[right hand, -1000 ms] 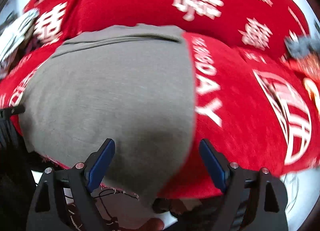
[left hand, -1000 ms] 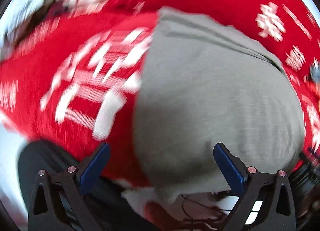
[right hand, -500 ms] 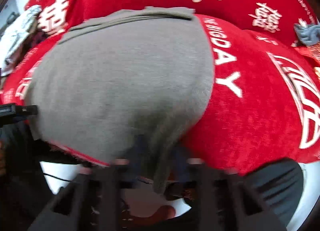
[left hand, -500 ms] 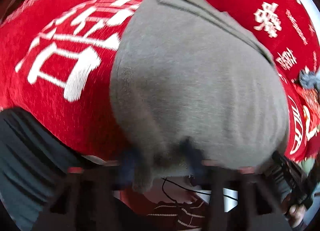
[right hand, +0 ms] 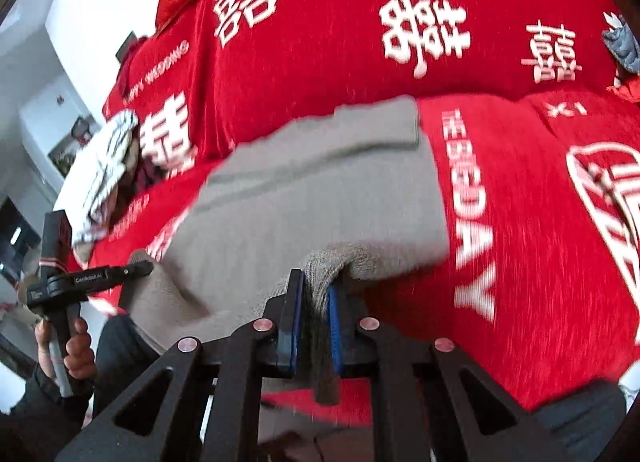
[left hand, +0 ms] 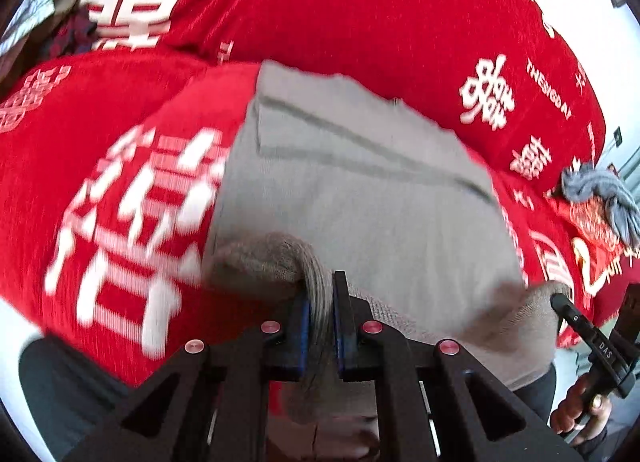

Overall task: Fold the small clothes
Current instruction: 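Lift the hem with both grippers and fold it toward the collar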

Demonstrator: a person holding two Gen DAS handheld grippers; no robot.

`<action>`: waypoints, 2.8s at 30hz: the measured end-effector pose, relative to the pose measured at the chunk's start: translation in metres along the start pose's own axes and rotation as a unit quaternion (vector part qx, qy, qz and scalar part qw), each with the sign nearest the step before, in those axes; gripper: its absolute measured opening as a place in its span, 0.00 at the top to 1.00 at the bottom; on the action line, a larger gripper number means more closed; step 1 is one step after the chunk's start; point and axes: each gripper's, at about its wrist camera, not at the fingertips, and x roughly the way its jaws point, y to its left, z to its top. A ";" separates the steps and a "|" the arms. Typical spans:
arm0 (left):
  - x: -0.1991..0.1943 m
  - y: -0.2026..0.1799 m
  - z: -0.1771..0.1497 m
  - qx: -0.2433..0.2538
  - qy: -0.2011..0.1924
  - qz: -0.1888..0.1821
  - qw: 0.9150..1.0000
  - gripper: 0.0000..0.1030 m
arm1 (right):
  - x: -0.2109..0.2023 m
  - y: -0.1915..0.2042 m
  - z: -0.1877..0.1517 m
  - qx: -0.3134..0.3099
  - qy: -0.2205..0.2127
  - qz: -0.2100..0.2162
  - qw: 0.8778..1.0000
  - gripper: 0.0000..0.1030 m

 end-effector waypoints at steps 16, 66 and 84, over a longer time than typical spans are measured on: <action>0.078 0.029 0.054 -0.078 0.067 -0.083 0.991 0.51 | 0.094 -0.048 0.048 0.084 0.046 -0.022 0.995 0.82; 0.010 -0.029 0.141 -0.004 -0.042 -0.028 0.999 0.88 | 0.057 0.011 0.155 0.021 -0.031 -0.019 0.999 0.92; 0.048 -0.045 0.175 0.024 -0.044 0.031 0.998 0.88 | 0.101 -0.002 0.194 0.027 -0.017 -0.053 0.998 0.92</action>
